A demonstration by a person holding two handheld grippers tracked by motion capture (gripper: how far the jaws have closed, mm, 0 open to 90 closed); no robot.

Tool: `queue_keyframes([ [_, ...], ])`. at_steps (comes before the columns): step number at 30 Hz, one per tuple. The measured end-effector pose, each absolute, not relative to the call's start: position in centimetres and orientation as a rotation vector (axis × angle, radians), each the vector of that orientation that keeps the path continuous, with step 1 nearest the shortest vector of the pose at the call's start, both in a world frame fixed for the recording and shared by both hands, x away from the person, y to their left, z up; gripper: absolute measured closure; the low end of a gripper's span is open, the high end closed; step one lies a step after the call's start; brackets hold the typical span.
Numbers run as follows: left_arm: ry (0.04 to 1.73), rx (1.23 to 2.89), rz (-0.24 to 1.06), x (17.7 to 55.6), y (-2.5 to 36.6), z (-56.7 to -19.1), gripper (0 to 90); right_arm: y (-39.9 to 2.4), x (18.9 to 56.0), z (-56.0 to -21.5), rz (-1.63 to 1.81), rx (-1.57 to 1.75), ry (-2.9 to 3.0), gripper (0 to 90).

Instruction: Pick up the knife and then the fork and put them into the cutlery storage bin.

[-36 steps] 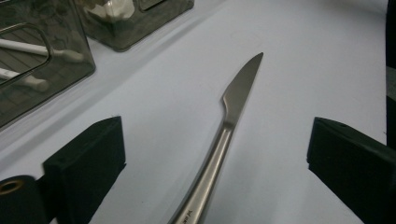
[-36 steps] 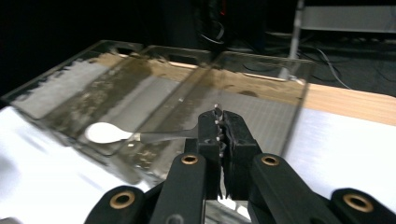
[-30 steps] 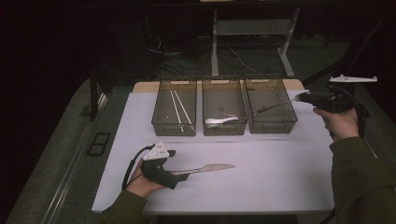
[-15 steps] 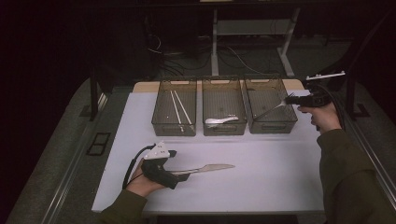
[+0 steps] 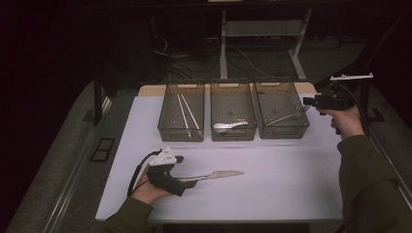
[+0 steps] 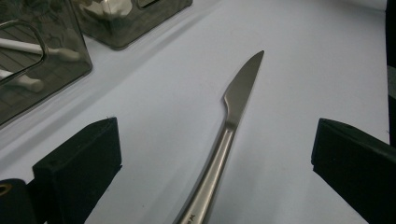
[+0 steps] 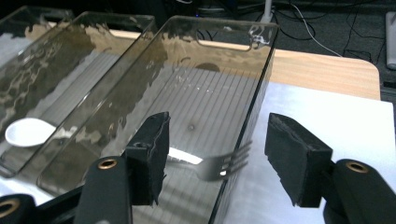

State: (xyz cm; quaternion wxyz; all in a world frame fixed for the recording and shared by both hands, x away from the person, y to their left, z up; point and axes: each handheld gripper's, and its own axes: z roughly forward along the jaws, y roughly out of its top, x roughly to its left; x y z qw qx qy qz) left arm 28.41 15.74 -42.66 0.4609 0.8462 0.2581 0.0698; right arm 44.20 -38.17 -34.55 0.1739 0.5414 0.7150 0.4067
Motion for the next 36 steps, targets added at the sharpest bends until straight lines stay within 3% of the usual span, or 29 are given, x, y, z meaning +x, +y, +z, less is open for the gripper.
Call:
queue_keyframes([
  [2,0.635,2.082,0.171,28.4,15.7,-42.7,0.8,-38.2,43.7,-34.6,1.155,1.532,2.029,44.2],
  [7,0.632,2.085,0.170,28.4,15.7,-42.7,0.8,-39.1,42.7,-35.1,1.120,1.551,2.028,75.0],
  [15,0.627,2.091,0.163,28.5,15.5,-42.8,0.8,-39.4,43.5,-36.3,1.079,1.579,2.039,89.5],
  [22,0.627,2.086,0.152,28.8,15.7,-42.8,0.8,-37.6,46.7,-37.1,1.015,1.612,2.014,89.7],
  [31,0.621,2.087,0.154,28.9,15.8,-42.8,0.8,-37.7,46.5,-37.4,1.048,1.633,1.978,89.3],
  [36,0.622,2.089,0.160,28.9,15.7,-42.8,0.8,-36.7,44.0,-36.3,1.168,1.530,2.038,67.2],
])
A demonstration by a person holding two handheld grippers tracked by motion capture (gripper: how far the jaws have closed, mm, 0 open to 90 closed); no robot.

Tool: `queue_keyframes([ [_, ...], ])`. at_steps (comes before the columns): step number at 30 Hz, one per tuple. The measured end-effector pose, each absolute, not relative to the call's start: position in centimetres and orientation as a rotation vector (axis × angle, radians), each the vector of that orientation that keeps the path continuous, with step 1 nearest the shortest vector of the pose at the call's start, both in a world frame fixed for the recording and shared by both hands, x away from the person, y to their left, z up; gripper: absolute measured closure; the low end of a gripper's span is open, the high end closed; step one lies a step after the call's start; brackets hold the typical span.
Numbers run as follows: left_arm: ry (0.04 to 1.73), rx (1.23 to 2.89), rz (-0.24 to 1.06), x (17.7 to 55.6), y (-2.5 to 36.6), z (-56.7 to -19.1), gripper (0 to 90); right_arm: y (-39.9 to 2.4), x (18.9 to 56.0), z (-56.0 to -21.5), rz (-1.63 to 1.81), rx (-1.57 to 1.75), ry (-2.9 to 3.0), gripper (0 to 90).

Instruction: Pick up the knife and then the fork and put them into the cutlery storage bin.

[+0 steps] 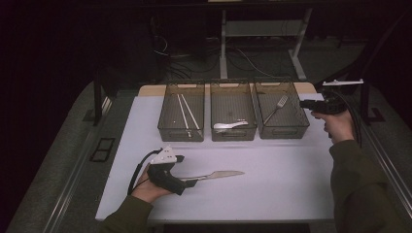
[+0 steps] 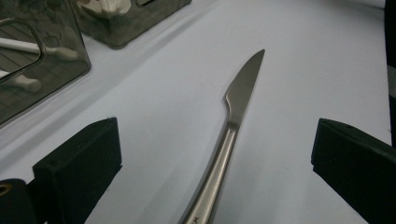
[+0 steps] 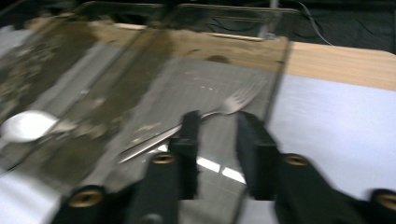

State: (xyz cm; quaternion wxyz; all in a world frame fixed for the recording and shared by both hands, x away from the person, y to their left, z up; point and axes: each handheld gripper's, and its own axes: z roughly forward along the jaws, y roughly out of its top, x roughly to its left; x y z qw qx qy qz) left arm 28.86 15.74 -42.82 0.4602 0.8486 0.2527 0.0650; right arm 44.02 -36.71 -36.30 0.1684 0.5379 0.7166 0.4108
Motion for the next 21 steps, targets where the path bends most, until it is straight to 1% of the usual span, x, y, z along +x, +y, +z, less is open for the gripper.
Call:
queue_keyframes([
  [2,0.625,2.090,0.169,28.8,15.7,-42.8,1.0,-36.2,42.6,-35.9,1.210,1.485,2.063,57.0],
  [4,0.622,2.089,0.197,28.7,15.7,-42.7,3.4,-35.7,41.2,-35.7,1.251,1.452,2.097,47.7],
  [6,0.619,2.088,0.207,28.7,15.8,-42.6,6.4,-35.0,39.7,-35.7,1.242,1.405,2.132,42.3],
  [9,0.617,2.094,0.218,28.8,15.8,-42.5,13.1,-34.1,37.6,-36.0,1.257,1.348,2.169,38.4],
  [11,0.603,2.104,0.204,28.8,15.7,-42.5,15.7,-33.5,36.4,-36.3,1.269,1.303,2.191,36.8],
  [14,0.577,2.118,0.185,29.0,15.4,-42.4,23.4,-32.7,34.6,-36.8,1.290,1.255,2.217,33.7],
  [18,0.524,2.175,0.168,29.5,14.9,-42.4,33.3,-31.7,32.5,-37.7,1.303,1.198,2.241,30.7],
  [21,0.490,2.216,0.140,29.9,14.3,-42.5,39.1,-31.2,31.1,-38.6,1.311,1.182,2.264,28.7],
])
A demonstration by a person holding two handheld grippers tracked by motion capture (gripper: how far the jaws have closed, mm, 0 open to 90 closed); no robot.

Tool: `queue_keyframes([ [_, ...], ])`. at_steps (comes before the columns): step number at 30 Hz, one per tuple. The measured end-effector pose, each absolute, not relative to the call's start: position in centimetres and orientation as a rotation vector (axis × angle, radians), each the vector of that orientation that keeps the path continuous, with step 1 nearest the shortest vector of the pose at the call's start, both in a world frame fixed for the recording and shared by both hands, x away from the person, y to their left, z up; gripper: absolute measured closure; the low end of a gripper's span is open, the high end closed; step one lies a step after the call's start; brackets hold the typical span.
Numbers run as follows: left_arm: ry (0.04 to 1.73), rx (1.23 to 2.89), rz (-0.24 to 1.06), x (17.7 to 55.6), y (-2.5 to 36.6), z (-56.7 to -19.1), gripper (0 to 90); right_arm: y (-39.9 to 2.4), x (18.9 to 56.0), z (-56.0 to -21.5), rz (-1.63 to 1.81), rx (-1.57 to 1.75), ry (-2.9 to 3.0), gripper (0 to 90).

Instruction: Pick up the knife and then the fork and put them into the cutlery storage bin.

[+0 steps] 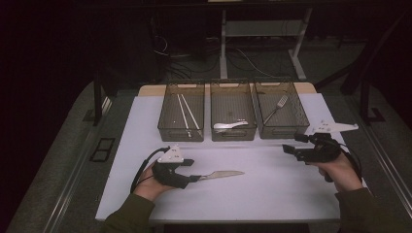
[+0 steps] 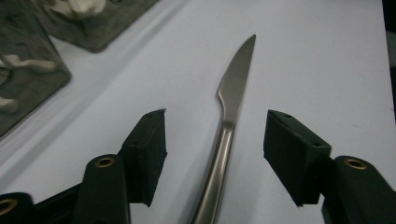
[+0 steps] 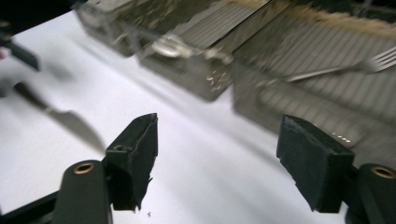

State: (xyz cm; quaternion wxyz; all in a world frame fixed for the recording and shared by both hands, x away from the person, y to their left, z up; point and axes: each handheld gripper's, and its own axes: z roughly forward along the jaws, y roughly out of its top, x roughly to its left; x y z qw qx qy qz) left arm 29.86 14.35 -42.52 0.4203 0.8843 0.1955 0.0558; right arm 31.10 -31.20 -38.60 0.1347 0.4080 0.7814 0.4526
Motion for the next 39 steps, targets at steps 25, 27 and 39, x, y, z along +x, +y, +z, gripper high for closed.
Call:
queue_keyframes([
  [25,0.355,2.420,0.062,31.0,12.2,-44.1,74.7,-29.8,25.9,-43.1,1.327,1.078,2.369,21.1],
  [27,0.334,2.423,0.073,30.9,12.2,-44.1,75.3,-29.9,25.9,-43.1,1.328,1.080,2.365,21.1],
  [39,0.313,2.437,0.083,30.9,12.0,-44.0,79.4,-30.1,26.1,-43.3,1.338,1.094,2.364,21.1],
])
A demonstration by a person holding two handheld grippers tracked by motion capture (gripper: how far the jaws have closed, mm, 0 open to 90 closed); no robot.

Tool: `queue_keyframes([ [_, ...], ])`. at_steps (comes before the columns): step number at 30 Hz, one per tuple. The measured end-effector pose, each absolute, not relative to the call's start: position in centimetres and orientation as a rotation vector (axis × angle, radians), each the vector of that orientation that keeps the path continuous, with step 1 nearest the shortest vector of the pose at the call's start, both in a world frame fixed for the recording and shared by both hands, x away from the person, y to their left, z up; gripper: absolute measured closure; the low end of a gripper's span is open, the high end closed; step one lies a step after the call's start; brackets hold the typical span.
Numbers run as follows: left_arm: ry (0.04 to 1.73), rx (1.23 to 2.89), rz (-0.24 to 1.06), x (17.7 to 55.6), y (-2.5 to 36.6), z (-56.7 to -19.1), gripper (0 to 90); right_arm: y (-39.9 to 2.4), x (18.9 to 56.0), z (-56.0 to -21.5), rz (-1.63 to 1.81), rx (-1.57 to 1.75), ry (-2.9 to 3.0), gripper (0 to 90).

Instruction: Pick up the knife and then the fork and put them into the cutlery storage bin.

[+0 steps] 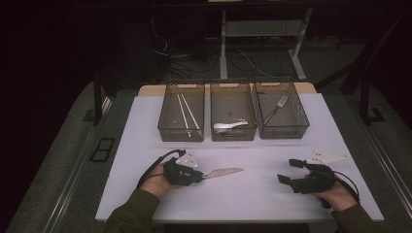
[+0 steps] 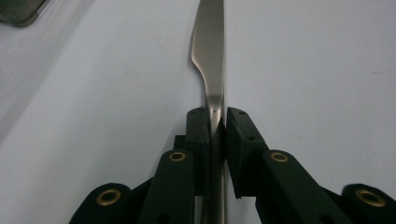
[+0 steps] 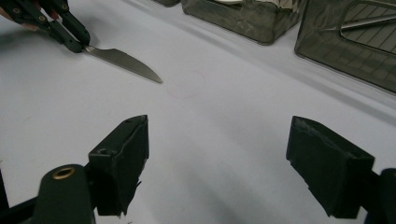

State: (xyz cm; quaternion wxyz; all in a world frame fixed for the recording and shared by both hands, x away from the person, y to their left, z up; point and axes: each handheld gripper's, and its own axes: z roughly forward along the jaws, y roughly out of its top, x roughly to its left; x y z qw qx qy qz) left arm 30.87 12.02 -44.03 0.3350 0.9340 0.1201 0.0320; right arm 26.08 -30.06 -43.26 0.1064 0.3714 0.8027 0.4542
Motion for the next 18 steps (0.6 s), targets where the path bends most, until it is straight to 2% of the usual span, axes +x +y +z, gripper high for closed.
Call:
queue_keyframes([
  [6,0.339,2.429,0.071,30.9,12.1,-43.9,79.4,-30.1,26.1,-43.3,1.341,1.093,2.364,21.1],
  [18,0.408,2.220,0.082,30.5,12.5,-41.5,79.3,-28.2,26.3,-42.2,1.397,1.105,2.429,19.0],
])
